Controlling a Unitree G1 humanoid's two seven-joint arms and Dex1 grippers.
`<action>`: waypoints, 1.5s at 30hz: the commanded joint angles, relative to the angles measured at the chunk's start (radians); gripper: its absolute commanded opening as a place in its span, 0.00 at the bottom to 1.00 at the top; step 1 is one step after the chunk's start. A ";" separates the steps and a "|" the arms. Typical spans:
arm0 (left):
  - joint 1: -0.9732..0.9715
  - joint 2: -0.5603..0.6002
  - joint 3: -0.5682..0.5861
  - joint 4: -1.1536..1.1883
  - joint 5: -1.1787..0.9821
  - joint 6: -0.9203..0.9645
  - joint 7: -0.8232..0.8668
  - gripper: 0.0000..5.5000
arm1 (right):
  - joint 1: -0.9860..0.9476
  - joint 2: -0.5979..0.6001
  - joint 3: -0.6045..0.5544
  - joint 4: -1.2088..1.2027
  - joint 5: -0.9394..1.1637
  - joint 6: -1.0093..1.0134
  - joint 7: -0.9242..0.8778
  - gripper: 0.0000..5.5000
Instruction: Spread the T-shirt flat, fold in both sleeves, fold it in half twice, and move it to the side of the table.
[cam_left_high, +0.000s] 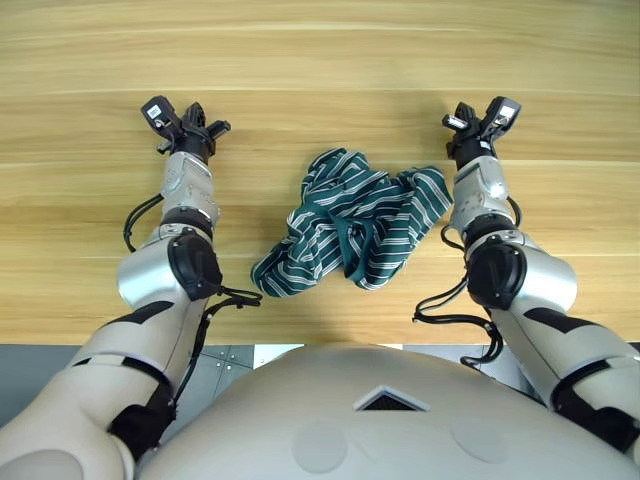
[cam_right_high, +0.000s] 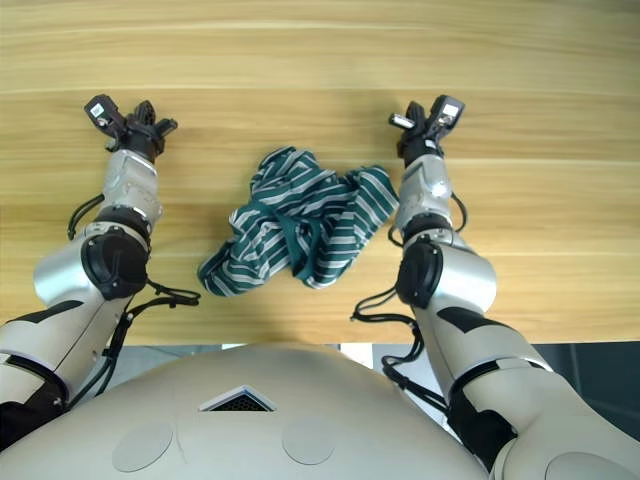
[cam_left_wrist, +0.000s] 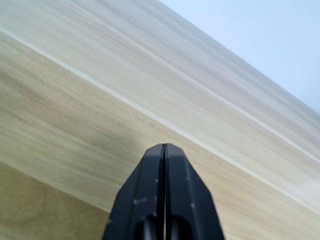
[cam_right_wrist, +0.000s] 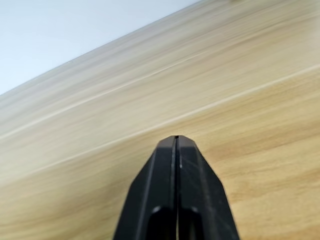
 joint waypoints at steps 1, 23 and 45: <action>-0.005 0.005 -0.007 0.009 0.010 0.016 0.009 0.01 | 0.015 0.002 -0.004 0.012 0.004 0.012 -0.007 0.00; -0.006 0.004 -0.009 0.009 0.012 0.017 0.011 0.01 | 0.015 0.000 -0.004 0.013 0.003 0.016 -0.007 0.00; -0.017 0.027 -0.082 -0.027 0.042 -0.066 -0.230 0.01 | 0.000 -0.033 0.035 -0.045 -0.015 -0.100 0.099 0.00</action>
